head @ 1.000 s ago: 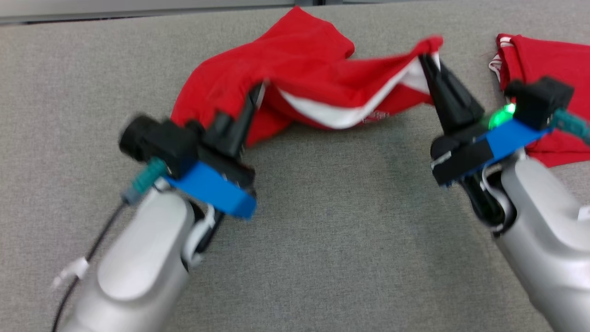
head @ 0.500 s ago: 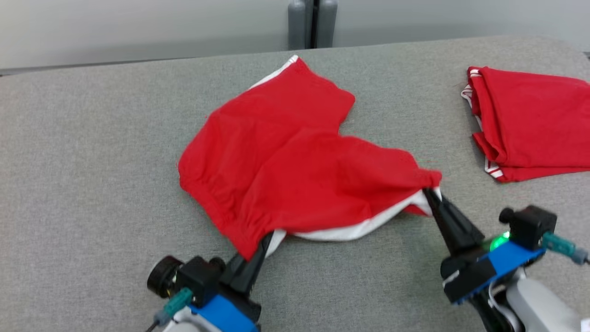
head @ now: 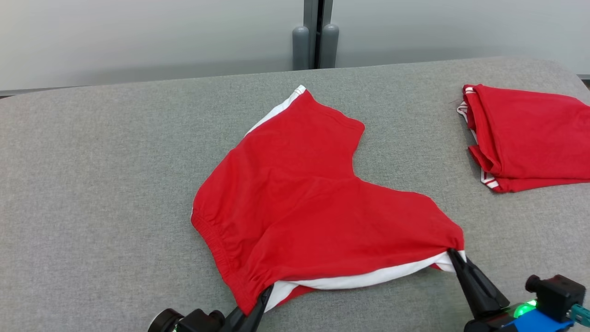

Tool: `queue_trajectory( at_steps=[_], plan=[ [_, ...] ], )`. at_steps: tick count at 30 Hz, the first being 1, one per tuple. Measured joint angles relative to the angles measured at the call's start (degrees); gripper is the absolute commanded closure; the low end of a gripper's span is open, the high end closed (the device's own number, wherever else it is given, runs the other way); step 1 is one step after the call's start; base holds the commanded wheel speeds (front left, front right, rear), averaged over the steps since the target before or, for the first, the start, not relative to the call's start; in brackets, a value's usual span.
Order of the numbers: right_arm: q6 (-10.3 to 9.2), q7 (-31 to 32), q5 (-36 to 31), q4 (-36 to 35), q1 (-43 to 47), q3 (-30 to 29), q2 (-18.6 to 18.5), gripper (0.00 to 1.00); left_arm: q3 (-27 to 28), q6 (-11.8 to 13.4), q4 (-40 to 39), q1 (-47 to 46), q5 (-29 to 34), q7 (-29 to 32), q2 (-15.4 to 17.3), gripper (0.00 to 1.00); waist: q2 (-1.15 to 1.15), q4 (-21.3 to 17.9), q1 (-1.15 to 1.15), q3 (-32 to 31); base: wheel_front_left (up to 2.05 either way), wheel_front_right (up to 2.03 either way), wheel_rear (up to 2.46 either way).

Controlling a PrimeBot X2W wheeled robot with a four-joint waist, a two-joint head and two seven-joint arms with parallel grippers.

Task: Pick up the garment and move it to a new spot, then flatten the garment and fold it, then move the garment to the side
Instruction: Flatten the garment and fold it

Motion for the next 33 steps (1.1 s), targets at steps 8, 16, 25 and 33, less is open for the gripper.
queue_trajectory(
  at_steps=[8,16,25,33],
  plan=[
    [-0.01,0.0,-1.47,-2.02,1.95,-4.76,0.56,1.0,-1.74,0.0,-0.68,-0.47,-0.02,0.0,-0.77,1.0,0.0,0.63,0.0,-0.15,0.0,0.0,0.0],
    [0.0,0.0,-3.3,-1.64,-5.91,-5.32,-2.55,1.0,-1.29,0.0,-1.23,-4.7,-1.4,0.0,-2.49,1.0,0.01,2.04,0.01,1.21,0.0,0.0,0.0],
    [0.0,0.0,-3.7,4.61,-21.55,-0.73,-6.71,1.0,1.82,0.0,-1.68,-10.34,-1.77,0.0,-6.27,1.0,0.02,5.0,0.01,4.79,0.0,0.0,0.0],
    [0.0,0.08,-1.8,16.4,-39.22,9.42,-8.72,1.0,4.68,0.0,-0.08,-16.24,-1.38,0.0,-8.1,1.0,0.03,8.24,0.02,9.34,0.0,0.0,0.0]
  ],
)
